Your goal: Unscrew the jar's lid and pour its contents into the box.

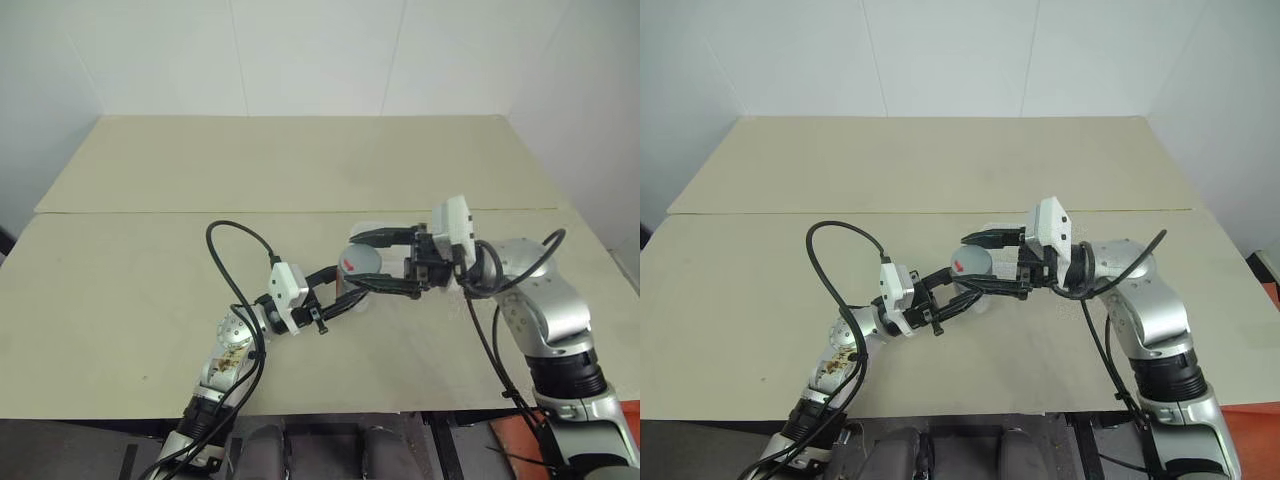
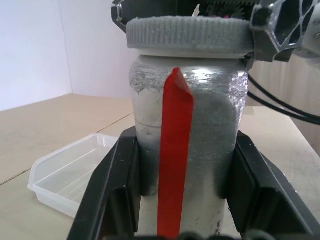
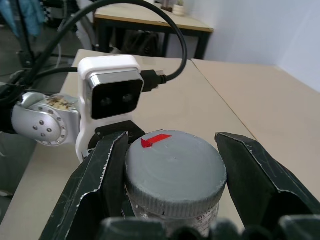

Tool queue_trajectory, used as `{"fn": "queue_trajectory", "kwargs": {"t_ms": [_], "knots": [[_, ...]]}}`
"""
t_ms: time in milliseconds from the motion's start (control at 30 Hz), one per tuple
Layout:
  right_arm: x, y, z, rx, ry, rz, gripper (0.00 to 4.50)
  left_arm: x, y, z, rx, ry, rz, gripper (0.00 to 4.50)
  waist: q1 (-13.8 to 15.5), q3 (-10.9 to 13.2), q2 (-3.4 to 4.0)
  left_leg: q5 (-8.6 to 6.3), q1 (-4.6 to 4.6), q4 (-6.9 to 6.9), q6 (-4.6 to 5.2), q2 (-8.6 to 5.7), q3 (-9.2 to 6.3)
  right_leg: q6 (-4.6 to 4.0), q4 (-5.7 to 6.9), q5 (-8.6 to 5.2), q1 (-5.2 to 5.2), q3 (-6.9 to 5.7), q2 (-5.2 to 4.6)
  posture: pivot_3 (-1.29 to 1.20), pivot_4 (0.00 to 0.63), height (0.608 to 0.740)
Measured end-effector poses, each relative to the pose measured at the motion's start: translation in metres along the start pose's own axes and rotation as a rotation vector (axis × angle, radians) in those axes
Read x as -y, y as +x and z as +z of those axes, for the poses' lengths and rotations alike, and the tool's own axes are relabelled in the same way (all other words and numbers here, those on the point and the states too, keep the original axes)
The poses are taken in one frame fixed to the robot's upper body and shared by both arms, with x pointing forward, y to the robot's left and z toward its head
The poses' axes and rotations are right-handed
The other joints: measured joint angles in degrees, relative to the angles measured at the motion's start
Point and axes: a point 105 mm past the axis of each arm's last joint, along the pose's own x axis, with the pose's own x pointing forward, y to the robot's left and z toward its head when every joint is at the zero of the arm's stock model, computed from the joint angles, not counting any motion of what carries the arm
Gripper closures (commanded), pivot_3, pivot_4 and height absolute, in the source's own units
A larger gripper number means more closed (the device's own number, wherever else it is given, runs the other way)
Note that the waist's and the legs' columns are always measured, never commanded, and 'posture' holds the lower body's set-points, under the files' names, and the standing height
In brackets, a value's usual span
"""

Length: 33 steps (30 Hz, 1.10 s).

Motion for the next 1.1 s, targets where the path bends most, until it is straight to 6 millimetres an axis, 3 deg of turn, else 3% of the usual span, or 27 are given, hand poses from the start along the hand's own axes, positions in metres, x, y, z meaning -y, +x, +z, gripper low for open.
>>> {"fn": "queue_trajectory", "kwargs": {"t_ms": [800, 1100], "knots": [[0.011, 0.001, -0.001, 0.051, 0.002, 0.312, 1.75, 0.007, -0.003, 0.002, 0.002, -0.018, -0.039, 2.61, -0.03, 0.01, 0.02, 0.0, 0.02, 0.0, 0.0, 0.02, 0.04, 0.0, 0.03, 0.0, -0.01, 0.0, -0.01, 0.0, 0.15, 0.74], [0.019, 0.012, 0.005, 0.052, 0.005, 0.381, 1.75, 0.001, -0.007, 0.008, -0.017, -0.01, -0.069, 2.61, -0.18, 0.02, 0.03, 0.0, 0.02, -0.01, -0.01, 0.05, 0.05, -0.01, 0.05, 0.0, -0.04, 0.0, -0.02, 0.0, 0.15, 0.74]]}}
